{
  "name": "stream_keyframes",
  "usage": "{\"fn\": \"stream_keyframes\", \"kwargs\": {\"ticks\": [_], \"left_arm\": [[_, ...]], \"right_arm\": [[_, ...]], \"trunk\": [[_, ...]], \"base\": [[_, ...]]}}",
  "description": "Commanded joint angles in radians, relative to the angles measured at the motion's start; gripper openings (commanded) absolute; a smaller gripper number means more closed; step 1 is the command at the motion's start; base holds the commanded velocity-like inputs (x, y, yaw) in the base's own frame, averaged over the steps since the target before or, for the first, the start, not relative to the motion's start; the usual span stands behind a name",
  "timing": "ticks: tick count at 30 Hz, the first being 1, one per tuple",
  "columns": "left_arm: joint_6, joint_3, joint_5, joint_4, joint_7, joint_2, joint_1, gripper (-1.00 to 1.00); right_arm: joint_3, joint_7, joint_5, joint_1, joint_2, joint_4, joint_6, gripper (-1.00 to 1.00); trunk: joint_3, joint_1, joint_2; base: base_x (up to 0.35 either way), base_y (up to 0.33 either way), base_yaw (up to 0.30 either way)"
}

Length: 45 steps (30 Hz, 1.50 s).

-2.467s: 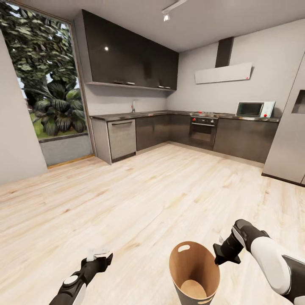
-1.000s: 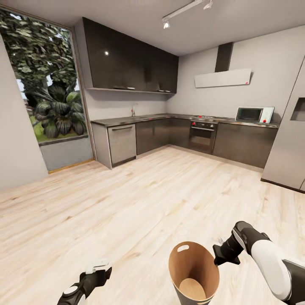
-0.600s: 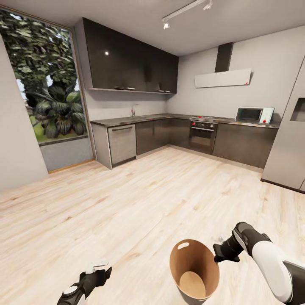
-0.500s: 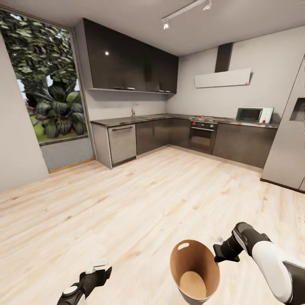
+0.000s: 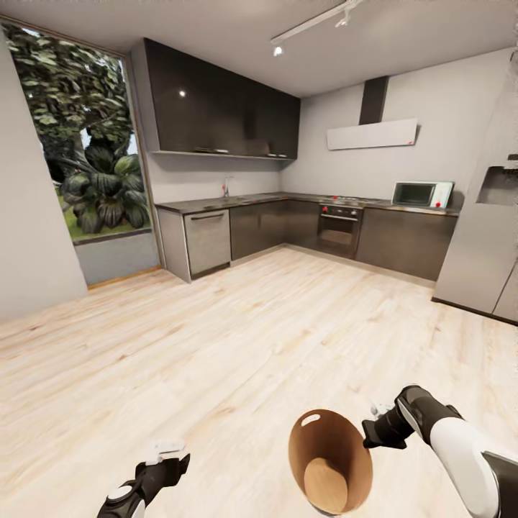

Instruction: Put the three can of soda from the living room inside the tash can in the kitchen.

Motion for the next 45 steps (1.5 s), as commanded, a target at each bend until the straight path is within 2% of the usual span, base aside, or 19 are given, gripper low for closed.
{"fn": "stream_keyframes", "kwargs": {"ticks": [1, 9, 45], "left_arm": [[0.000, 0.000, 0.000, 0.000, 0.000, 0.000, 0.000, 1.00], [0.000, -0.001, 0.000, 0.000, 0.000, -0.001, 0.000, 1.00], [0.000, -0.002, -0.001, 0.000, 0.000, -0.003, 0.000, 1.00]], "right_arm": [[-0.007, 0.003, -0.013, 0.002, -0.001, -0.001, 0.002, -1.00], [-0.006, 0.003, -0.013, 0.018, 0.001, -0.004, -0.001, -1.00], [-0.006, 0.001, -0.013, 0.018, 0.003, -0.003, -0.002, -1.00]], "trunk": [[0.000, 0.000, 0.000], [0.000, 0.000, 0.000], [0.000, 0.000, 0.000]], "base": [[-0.316, -0.104, 0.000], [-0.295, -0.061, 0.000], [-0.298, -0.106, 0.001]]}}
